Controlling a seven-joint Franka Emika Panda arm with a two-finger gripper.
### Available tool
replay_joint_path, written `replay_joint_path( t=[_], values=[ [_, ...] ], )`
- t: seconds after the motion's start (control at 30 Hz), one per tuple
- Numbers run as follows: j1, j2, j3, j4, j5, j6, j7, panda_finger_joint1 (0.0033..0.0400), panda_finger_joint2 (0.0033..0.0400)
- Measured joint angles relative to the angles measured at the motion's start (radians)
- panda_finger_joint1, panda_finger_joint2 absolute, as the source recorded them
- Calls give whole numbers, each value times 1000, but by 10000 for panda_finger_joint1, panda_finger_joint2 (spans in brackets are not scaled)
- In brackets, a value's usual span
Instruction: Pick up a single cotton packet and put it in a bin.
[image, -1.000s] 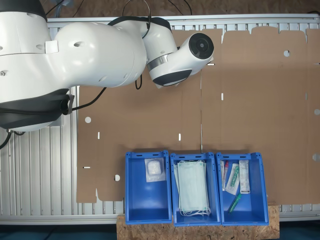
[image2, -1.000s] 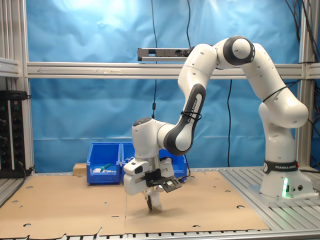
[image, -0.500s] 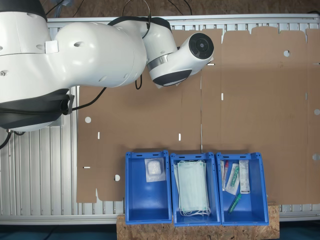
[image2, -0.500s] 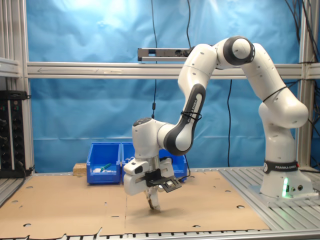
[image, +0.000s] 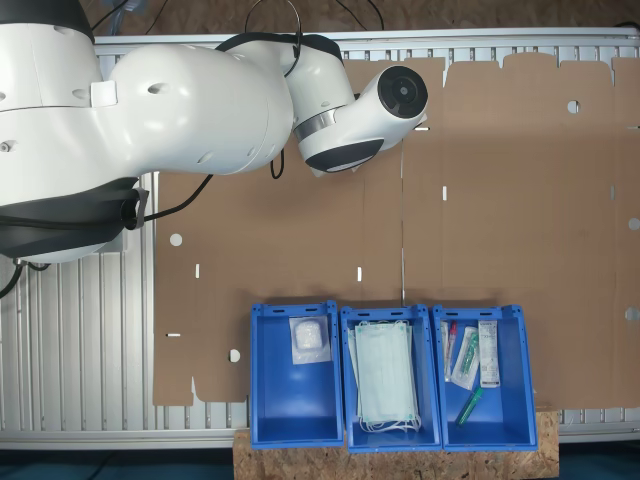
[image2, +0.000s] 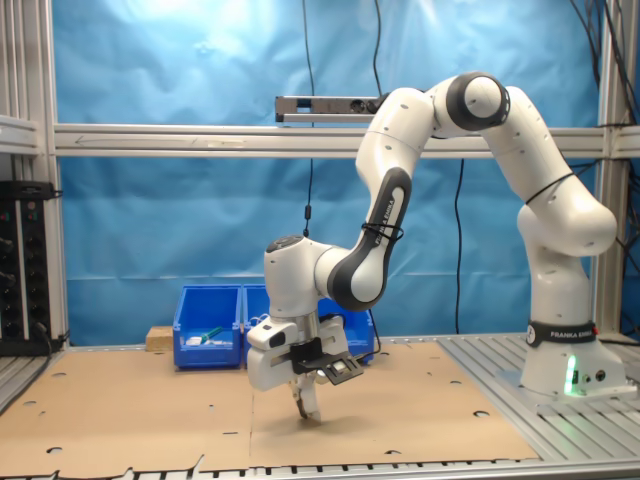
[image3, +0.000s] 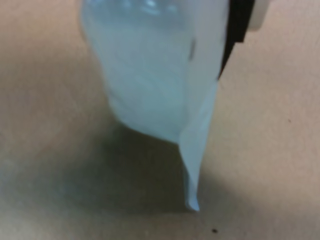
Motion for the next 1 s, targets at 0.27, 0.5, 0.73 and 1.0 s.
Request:
replay_joint_path(
  t=[0.27, 0.5, 0.73, 1.0],
  values=[
    [0, 0, 0, 0, 0, 0, 0, 55, 55],
    [0, 0, 0, 0, 0, 0, 0, 56, 56],
    [0, -4, 0, 0, 0, 0, 0, 56, 56],
    [0, -62, 0, -4, 0, -13, 0, 56, 56]
  ],
)
